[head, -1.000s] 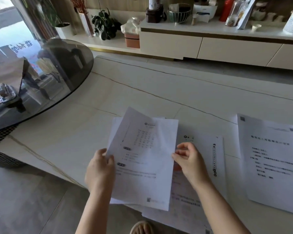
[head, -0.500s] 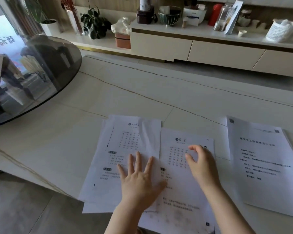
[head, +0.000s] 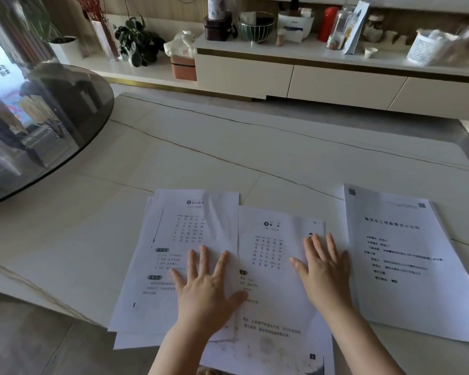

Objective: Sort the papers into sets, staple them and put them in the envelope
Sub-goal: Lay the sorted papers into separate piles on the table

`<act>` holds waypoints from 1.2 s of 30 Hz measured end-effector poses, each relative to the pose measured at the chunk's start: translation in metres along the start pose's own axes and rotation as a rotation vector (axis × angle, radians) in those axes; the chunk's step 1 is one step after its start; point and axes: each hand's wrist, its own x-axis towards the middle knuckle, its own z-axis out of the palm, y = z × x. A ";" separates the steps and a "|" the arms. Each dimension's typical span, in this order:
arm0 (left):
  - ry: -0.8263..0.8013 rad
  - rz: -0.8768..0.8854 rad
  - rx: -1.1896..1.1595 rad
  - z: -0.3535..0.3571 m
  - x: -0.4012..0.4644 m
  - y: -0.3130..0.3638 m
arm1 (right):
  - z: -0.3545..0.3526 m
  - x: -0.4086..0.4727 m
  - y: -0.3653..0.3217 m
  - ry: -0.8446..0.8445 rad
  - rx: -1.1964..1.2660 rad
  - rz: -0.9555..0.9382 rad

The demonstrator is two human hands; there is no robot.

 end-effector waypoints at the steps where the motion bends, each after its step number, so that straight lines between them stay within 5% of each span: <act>1: 0.000 -0.001 -0.001 0.000 0.000 0.000 | 0.004 -0.002 0.002 0.005 0.017 -0.011; 12: 0.034 -0.078 -0.089 -0.003 0.002 -0.021 | 0.003 -0.005 0.000 0.242 0.112 -0.097; 15: 0.039 -0.088 -0.089 -0.003 0.001 -0.026 | -0.004 -0.008 -0.005 0.229 0.406 -0.141; 19: 0.063 -0.097 -0.119 -0.003 0.003 -0.023 | -0.031 -0.011 -0.011 0.135 0.994 0.139; 24: 0.149 -0.087 -0.188 -0.002 0.004 -0.023 | -0.034 -0.017 -0.007 -0.014 1.387 0.505; 28: 0.199 -0.124 -0.286 -0.002 0.006 -0.026 | -0.023 -0.024 -0.015 -0.213 1.179 0.425; 31: 0.206 -0.114 -0.286 -0.003 0.006 -0.030 | -0.023 -0.023 -0.011 -0.122 0.896 0.292; 36: 0.192 -0.113 -0.229 -0.007 0.005 -0.034 | -0.033 -0.013 0.006 0.059 0.871 0.303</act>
